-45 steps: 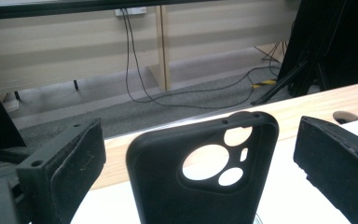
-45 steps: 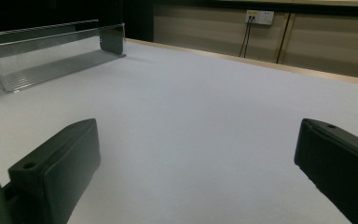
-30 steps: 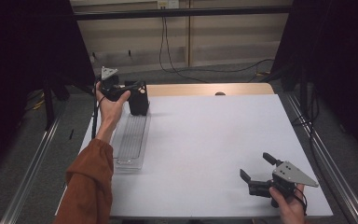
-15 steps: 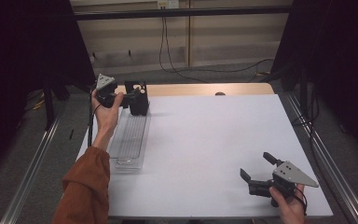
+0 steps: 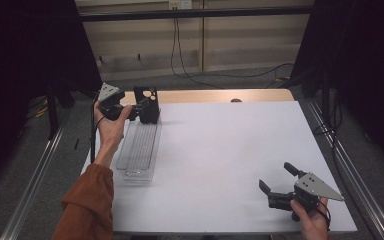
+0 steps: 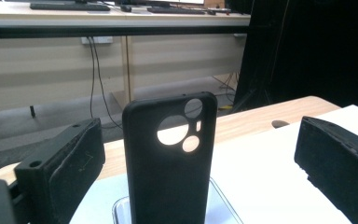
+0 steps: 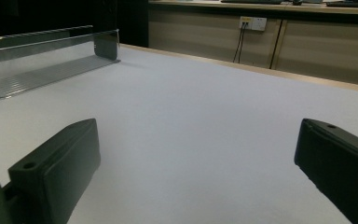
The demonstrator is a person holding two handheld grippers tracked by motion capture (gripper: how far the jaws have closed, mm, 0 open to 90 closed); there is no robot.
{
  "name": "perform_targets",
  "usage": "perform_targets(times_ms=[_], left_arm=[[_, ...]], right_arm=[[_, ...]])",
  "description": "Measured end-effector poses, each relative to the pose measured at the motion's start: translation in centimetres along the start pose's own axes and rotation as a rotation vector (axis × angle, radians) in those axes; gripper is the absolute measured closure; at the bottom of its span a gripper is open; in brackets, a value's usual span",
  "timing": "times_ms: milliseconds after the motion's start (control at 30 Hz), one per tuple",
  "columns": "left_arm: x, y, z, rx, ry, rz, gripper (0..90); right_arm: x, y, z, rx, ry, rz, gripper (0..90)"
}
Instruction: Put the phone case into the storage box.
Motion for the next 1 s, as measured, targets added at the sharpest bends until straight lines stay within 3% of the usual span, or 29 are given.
perform_targets(times_ms=[233, 367, 467, 567, 1000], left_arm=[[-0.3, -0.7, 0.6, -0.002, 0.0, 0.009, 2.8], [-0.3, -1.1, 1.0, -0.015, -0.028, 0.059, 2.8], [-0.7, -1.3, 1.5, 0.001, 0.028, 0.036, 2.7], [-1.2, -1.6, 1.7, -0.014, 0.004, 0.064, 2.8], [-3.3, -3.9, 1.8, -0.009, 0.036, 0.084, 4.7]], right_arm=[[0.0, 0.0, 0.0, 0.0, -0.003, -0.002, 0.0], [0.0, 0.0, 0.0, -0.001, 0.001, 0.002, 0.0], [0.0, -0.1, 0.0, -0.005, 0.003, 0.003, 0.0], [-0.1, -0.1, 0.0, -0.005, 0.0, 0.006, 0.0], [0.1, -0.2, -0.2, -0.01, -0.008, 0.016, 0.0]])
Point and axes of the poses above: each handheld gripper's, and its own axes: y roughly forward along the jaws, z roughly out of its underside, x roughly to its left, the point moved 3 cm from there along y, roughly forward along the jaws, and after that the axes turned 5 degrees about z, right-handed, at the moved point
